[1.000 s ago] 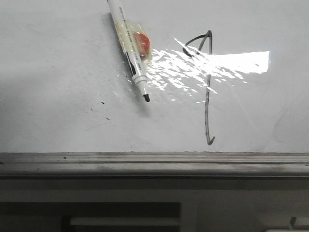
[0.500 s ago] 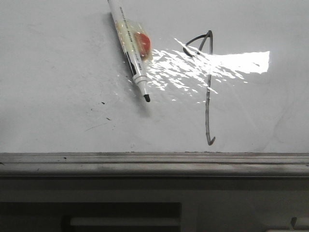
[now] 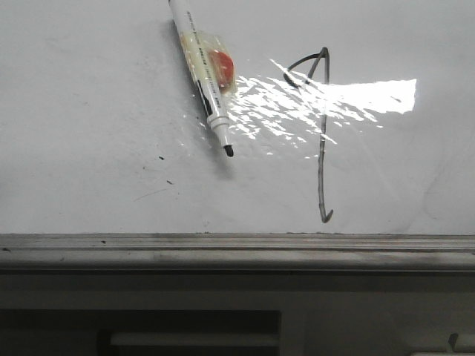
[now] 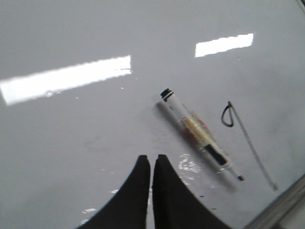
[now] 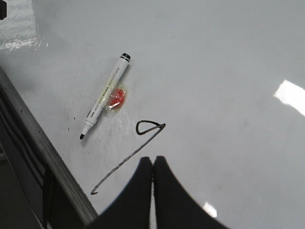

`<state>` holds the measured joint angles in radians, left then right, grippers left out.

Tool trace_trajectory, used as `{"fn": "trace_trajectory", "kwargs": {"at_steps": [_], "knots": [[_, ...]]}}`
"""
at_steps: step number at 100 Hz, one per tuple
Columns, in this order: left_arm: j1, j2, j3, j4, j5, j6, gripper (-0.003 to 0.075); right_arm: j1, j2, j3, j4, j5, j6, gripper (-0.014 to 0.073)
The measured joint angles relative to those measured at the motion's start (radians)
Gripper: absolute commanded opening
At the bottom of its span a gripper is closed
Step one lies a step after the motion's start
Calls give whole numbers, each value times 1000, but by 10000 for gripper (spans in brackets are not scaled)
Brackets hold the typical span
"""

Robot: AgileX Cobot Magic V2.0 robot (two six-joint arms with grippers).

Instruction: Write number 9 on whiteboard

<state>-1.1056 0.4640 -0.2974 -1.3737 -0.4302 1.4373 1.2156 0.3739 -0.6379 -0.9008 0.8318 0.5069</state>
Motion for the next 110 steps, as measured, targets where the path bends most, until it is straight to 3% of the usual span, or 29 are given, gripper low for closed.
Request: {"fn": "trace_trajectory", "kwargs": {"at_steps": [8,26,34,44,54,68,93,110], "knots": [[82,-22,86,288,10,-159,-20,0,0,0,0,0,1,-50],[385,-153,265,952,126,-844,-20,0,0,0,0,0,1,-50],[523,-229,286,1164,269,-1125,-20,0,0,0,0,0,1,-50],[673,-321,292,1308,442,-1331,-20,0,0,0,0,0,2,-50],[782,-383,297,1356,501,-1408,-20,0,0,0,0,0,2,-50],[849,-431,297,1374,559,-1437,-20,0,0,0,0,0,2,-50],[866,-435,297,1343,749,-1459,-20,0,0,0,0,0,2,-50],[866,-437,297,1334,758,-1465,-20,0,0,0,0,0,4,-50]]}}
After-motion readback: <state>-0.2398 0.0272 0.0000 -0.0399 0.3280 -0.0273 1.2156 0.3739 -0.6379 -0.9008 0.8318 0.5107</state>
